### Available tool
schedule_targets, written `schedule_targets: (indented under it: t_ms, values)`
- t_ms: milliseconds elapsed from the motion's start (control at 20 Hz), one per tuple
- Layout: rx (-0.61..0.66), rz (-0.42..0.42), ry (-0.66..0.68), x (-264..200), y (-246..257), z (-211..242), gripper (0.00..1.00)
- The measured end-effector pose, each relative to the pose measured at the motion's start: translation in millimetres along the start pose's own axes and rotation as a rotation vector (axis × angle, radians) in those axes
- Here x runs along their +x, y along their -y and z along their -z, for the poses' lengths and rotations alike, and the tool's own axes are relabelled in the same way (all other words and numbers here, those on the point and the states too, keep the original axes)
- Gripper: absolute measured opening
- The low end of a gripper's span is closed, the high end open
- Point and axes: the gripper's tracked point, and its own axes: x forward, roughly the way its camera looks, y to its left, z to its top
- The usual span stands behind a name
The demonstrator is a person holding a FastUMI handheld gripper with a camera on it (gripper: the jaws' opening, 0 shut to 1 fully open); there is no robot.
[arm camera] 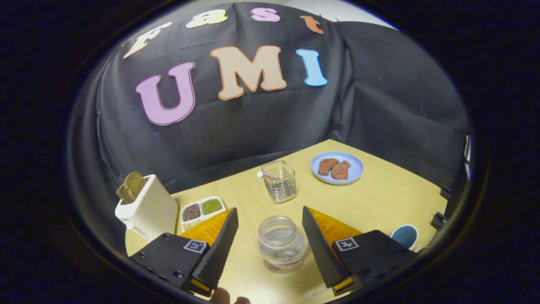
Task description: Take the bottle from table, then pour the juice into the cup, finally place the bottle on the coaster
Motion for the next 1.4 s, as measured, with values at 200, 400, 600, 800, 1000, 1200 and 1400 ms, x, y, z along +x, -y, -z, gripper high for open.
schedule_targets:
  t_ms: [200, 400, 600, 800, 1000, 1200, 1400]
  values:
    - [-0.03, -0.01, 0.034, -6, -5, -19, 0.94]
    - [-0.049, -0.021, 0.081, -17, -9, -45, 0.93]
    - [-0.076, -0.052, 0.153, -32, -16, -80, 0.93]
    - [-0.111, -0.092, 0.254, -54, -26, -133, 0.93]
    - [-0.122, -0.115, 0.348, -80, -32, -184, 0.93]
    - [-0.105, -0.15, 0.446, -107, -33, -231, 0.93]
    - [-0.09, -0.16, 0.5, -127, -29, -262, 0.93]
